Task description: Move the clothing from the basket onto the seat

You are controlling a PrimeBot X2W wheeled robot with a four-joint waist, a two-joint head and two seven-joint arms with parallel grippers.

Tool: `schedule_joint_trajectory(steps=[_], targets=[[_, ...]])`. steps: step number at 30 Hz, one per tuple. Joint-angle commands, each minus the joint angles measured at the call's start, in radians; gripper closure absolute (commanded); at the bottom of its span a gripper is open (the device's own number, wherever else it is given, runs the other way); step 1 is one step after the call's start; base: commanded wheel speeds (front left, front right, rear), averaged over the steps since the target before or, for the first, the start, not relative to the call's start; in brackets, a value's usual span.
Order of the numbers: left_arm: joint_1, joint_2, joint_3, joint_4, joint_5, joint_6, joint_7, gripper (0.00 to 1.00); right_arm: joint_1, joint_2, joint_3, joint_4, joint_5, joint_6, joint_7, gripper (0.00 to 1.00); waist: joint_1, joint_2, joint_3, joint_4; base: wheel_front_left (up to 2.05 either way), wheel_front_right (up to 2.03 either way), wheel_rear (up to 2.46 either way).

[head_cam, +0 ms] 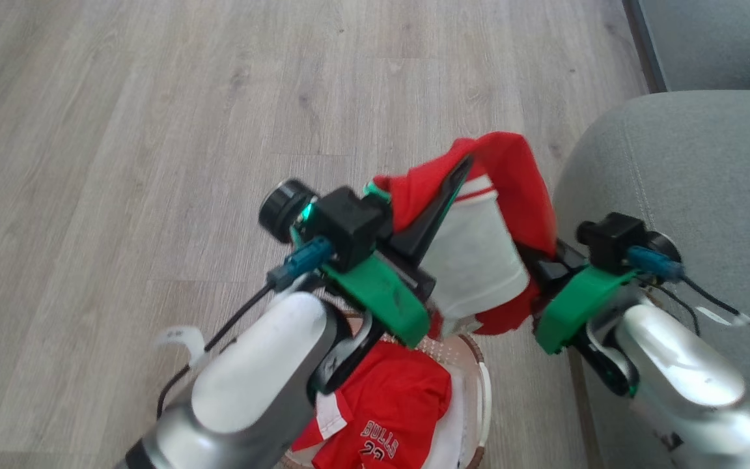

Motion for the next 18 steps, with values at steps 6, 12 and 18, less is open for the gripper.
schedule_joint_trajectory(steps=[6, 12, 18], targets=[[0.035, 0.028, 0.032, -0.035, -0.026, 0.024, -0.011, 1.00, 0.039, -0.034, -0.114, -0.099, -0.027, 0.000, -0.007, 1.00, 0.0000, 0.0000, 0.005, -0.019, 0.00, 0.00, 0.00], [0.089, 0.023, 0.014, -0.024, -0.041, 0.034, -0.028, 1.00, 0.071, -0.049, -0.222, -0.157, -0.047, 0.000, -0.007, 1.00, 0.0000, 0.0000, 0.005, -0.045, 0.00, 0.00, 0.00], [0.102, 0.014, -0.002, -0.002, -0.045, 0.033, -0.040, 0.00, 0.109, -0.053, -0.318, -0.243, -0.067, 0.000, -0.007, 1.00, 0.0000, 0.0000, 0.006, -0.086, 0.00, 0.00, 0.00]])
